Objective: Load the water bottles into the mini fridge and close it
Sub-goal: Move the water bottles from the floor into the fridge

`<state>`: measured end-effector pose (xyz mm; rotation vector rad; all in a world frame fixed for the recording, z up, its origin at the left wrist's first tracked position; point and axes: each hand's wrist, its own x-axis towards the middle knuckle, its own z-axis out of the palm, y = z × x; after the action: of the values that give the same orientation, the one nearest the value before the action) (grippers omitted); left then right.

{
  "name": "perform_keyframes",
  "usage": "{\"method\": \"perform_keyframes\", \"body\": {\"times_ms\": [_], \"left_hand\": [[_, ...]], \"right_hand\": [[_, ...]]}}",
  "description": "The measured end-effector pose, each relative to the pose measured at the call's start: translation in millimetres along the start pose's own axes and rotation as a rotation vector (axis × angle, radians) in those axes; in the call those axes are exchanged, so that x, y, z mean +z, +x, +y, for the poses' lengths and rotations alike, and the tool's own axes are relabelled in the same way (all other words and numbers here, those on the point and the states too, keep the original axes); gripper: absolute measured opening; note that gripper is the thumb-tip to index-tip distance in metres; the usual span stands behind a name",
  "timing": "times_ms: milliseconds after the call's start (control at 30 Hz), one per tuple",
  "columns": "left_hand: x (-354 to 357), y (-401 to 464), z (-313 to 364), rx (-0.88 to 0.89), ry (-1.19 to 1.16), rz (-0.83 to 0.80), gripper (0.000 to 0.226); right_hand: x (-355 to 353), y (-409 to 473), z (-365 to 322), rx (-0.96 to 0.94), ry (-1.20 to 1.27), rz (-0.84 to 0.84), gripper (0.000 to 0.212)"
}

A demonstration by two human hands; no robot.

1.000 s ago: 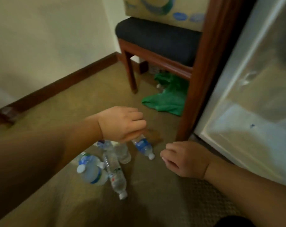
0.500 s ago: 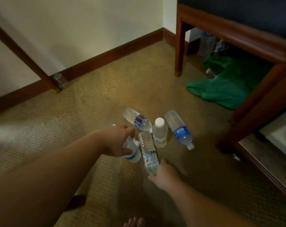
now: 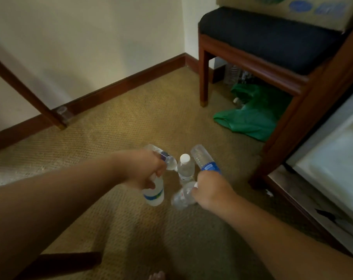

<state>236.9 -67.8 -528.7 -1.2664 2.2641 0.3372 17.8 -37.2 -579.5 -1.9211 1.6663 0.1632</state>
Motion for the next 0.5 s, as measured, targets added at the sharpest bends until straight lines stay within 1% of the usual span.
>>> {"method": "perform_keyframes", "body": {"times_ms": [67, 133, 200, 233, 333, 433, 500], "left_hand": [[-35, -3, 4, 0.025, -0.013, 0.032, 0.030], [-67, -3, 10, 0.063, -0.042, 0.098, 0.031], [-94, -1, 23, 0.107, -0.070, 0.186, 0.029], [-105, 0, 31, 0.137, -0.074, 0.247, 0.027], [-138, 8, 61, 0.254, -0.023, 0.418, 0.025], [-164, 20, 93, 0.364, -0.014, 0.522, 0.024], [-179, 28, 115, 0.443, -0.048, 0.591, 0.022]], "right_hand": [[-28, -18, 10, -0.028, 0.086, 0.062, 0.025], [-51, -40, 27, -0.082, 0.159, 0.092, 0.021], [-69, -61, 50, -0.109, 0.213, 0.129, 0.022], [-76, -73, 61, -0.103, 0.247, 0.173, 0.024], [-96, -110, 93, -0.084, 0.359, 0.405, 0.035], [-117, -143, 115, -0.053, 0.440, 0.643, 0.039], [-133, -161, 128, -0.013, 0.435, 0.783, 0.041]]}}
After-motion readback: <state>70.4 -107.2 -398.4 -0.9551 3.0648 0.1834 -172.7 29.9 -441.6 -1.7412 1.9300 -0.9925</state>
